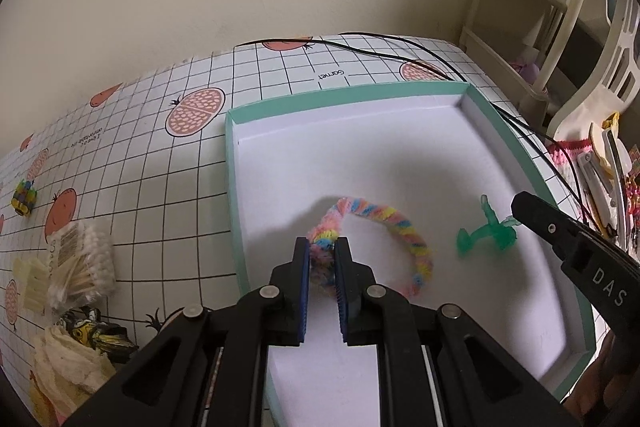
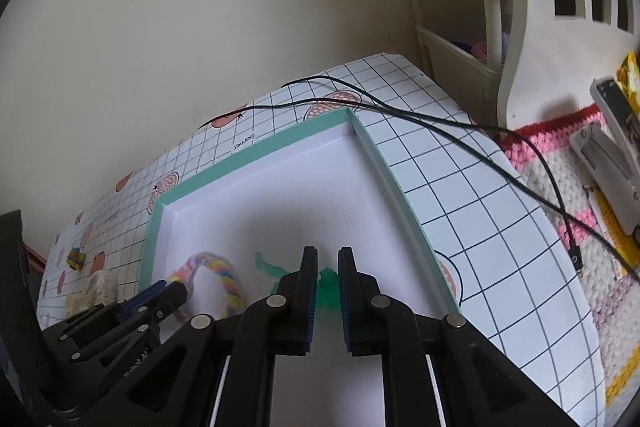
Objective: Organize objects
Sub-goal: 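Open left tool to drop the ring while right tool releases the green toy in the box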
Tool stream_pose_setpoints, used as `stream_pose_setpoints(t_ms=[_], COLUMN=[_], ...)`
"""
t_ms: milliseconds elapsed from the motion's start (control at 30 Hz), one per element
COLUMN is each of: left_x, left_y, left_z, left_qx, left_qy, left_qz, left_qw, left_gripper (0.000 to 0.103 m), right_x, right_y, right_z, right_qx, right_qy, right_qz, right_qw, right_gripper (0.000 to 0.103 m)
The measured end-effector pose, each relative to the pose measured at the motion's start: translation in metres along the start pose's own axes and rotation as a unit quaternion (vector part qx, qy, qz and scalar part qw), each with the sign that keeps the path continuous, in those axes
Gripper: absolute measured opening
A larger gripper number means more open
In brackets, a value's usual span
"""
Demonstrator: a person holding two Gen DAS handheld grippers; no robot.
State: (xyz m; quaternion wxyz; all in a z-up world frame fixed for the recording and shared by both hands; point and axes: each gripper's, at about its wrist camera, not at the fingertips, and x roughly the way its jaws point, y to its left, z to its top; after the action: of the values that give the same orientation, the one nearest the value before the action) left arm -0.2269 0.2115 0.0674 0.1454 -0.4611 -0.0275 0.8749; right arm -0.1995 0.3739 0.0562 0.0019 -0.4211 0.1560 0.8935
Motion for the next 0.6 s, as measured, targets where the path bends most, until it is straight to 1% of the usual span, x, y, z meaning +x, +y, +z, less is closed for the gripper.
stream_pose_setpoints(t_ms=[133,167,200,233,267,300,433,533,600], left_x=[-0.004,-0.005,-0.007,-0.009,-0.011,-0.014,-0.022,-0.028,-0.03], left_y=[0.003,0.004,0.004,0.004,0.005,0.005,0.005,0.007,0.009], left_z=[0.001,0.002,0.002,0.003,0.003,0.004,0.007,0.009,0.009], left_qx=[-0.002,-0.002,-0.002,-0.003,-0.003,-0.002,-0.003,-0.009,-0.013], left_qy=[0.001,0.0,-0.002,-0.005,-0.007,-0.011,-0.019,-0.025,-0.024], left_qz=[0.0,0.001,0.001,0.001,0.002,0.003,0.005,0.009,0.012], left_qw=[1.0,1.0,1.0,1.0,1.0,0.9999,0.9998,0.9996,0.9995], left_gripper=[0.015,0.02,0.024,0.03,0.033,0.034,0.041,0.042,0.049], right_x=[-0.004,-0.005,-0.007,-0.008,-0.009,-0.01,-0.017,-0.021,-0.021], right_y=[0.001,0.001,0.002,0.002,0.002,0.002,0.002,0.003,0.005], right_z=[0.002,0.003,0.003,0.004,0.004,0.005,0.007,0.008,0.008], right_qx=[-0.007,-0.008,-0.01,-0.011,-0.013,-0.013,-0.016,-0.022,-0.025], right_qy=[-0.002,-0.002,-0.003,-0.003,-0.005,-0.006,-0.011,-0.01,-0.004], right_qz=[-0.003,-0.004,-0.005,-0.006,-0.009,-0.009,-0.009,-0.009,-0.006], right_qw=[1.0,1.0,1.0,1.0,1.0,1.0,1.0,1.0,1.0], right_gripper=[0.012,0.013,0.015,0.021,0.024,0.028,0.029,0.029,0.029])
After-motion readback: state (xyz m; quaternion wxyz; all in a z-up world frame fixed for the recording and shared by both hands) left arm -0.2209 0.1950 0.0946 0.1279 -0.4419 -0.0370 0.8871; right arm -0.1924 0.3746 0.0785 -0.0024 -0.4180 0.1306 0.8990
